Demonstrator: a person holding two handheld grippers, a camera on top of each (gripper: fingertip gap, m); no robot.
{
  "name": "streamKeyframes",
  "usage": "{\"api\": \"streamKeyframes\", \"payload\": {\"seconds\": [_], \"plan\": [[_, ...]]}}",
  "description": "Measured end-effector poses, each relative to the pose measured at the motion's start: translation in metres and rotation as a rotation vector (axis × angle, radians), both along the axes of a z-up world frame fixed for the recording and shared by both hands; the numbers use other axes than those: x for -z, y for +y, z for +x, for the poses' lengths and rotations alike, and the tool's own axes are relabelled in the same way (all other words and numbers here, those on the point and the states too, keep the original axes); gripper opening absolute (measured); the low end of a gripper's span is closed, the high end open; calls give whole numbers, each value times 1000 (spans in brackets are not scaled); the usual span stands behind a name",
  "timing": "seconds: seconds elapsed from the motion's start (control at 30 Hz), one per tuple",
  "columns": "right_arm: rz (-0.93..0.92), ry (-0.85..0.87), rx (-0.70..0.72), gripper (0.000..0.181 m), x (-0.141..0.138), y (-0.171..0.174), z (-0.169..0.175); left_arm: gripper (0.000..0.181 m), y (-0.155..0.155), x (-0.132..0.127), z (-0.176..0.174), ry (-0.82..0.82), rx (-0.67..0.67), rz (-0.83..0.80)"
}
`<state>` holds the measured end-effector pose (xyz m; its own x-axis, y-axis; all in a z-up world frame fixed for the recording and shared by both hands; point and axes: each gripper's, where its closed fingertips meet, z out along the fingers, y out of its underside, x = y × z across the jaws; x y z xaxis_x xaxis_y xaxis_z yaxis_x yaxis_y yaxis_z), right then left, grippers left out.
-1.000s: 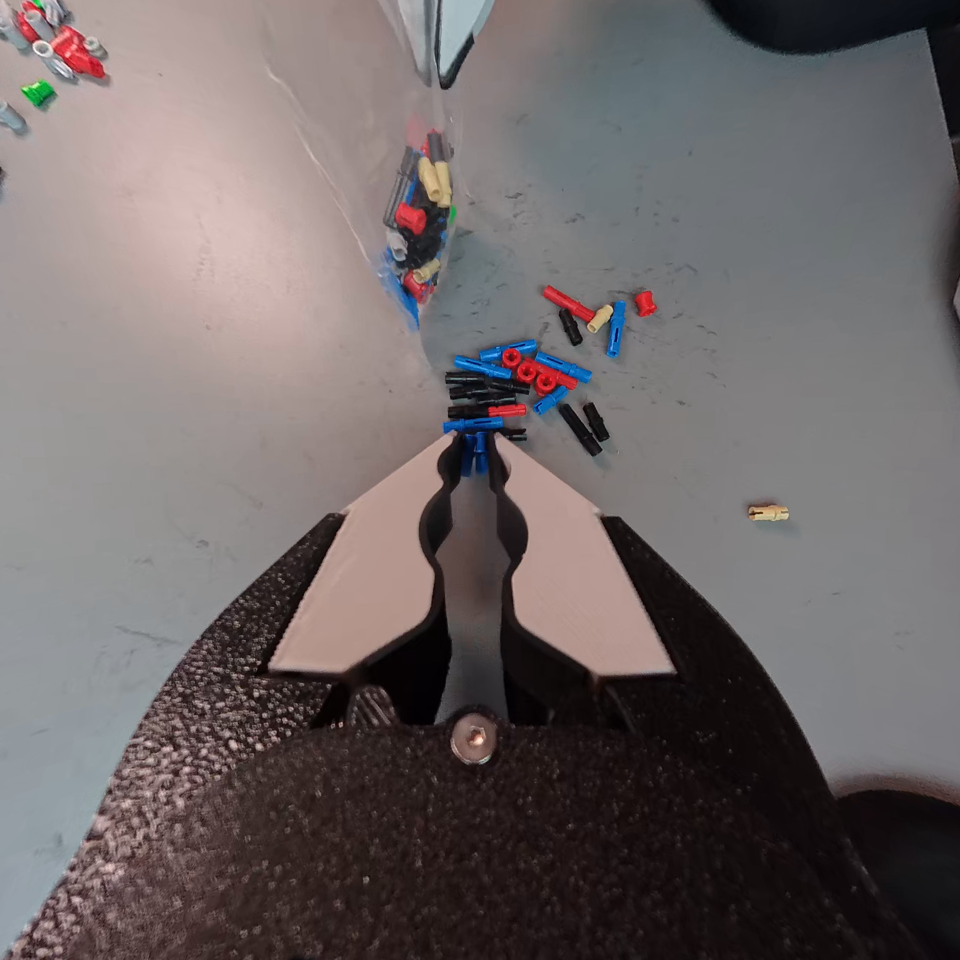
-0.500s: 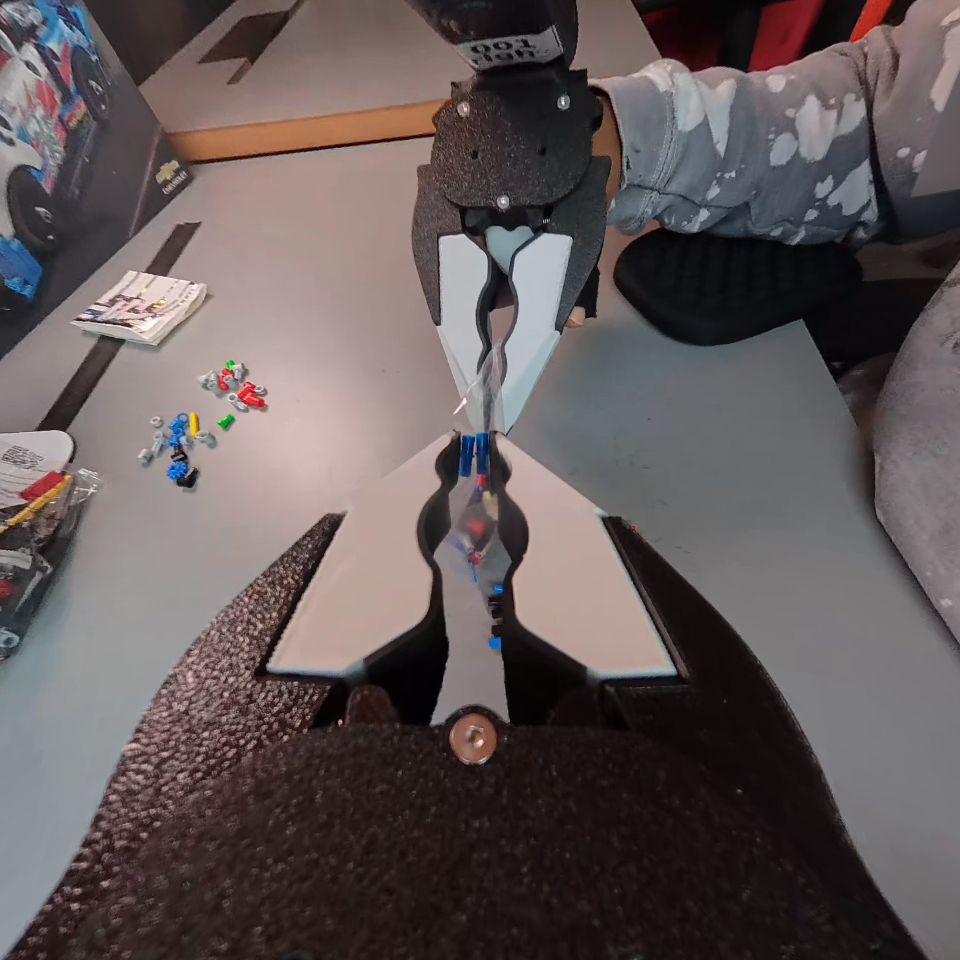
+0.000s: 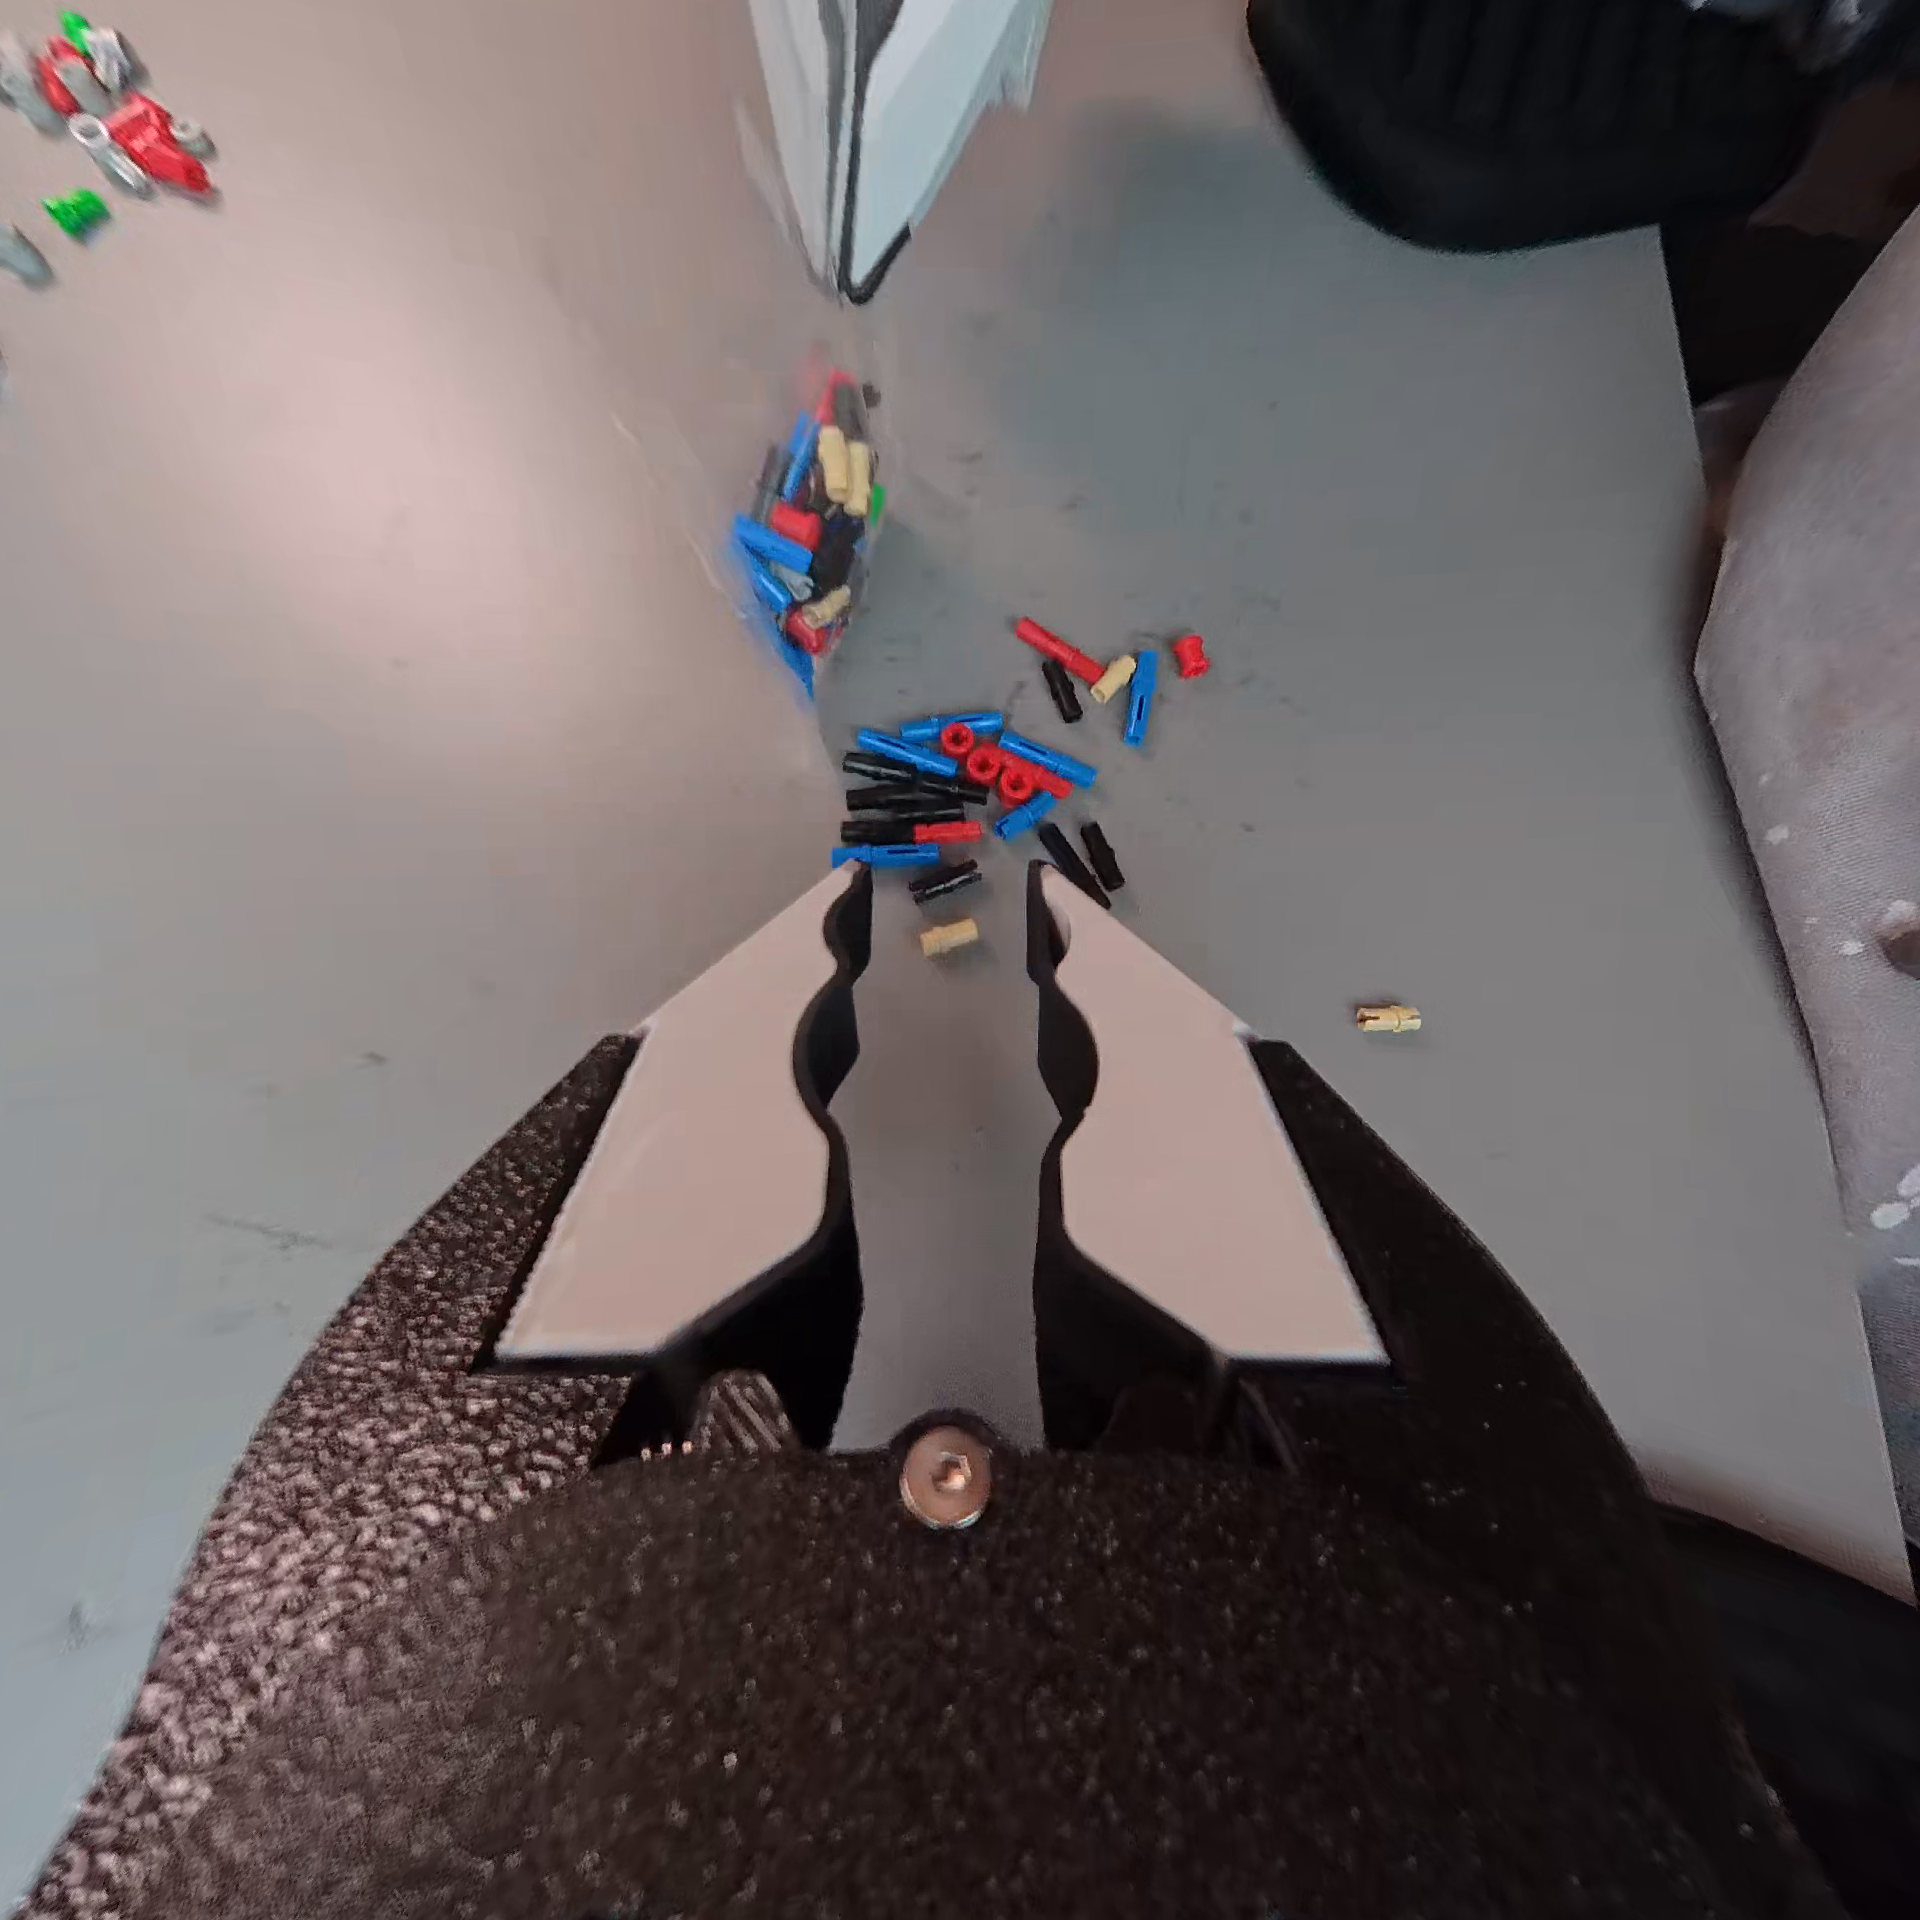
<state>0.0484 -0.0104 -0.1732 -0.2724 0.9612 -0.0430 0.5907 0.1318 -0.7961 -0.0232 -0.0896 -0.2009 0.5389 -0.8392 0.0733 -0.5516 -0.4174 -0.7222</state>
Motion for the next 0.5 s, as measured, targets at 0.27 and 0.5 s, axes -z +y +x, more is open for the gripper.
{"api": "streamKeyframes", "payload": {"seconds": [0.27, 0.5], "plan": [[2, 7, -5, 1, 0, -2, 0, 13, -1, 24, -4, 134, -47, -52], [16, 7, -16, 1, 0, -5, -1, 11, 23, -26, 3, -7, -93, 164]]}}
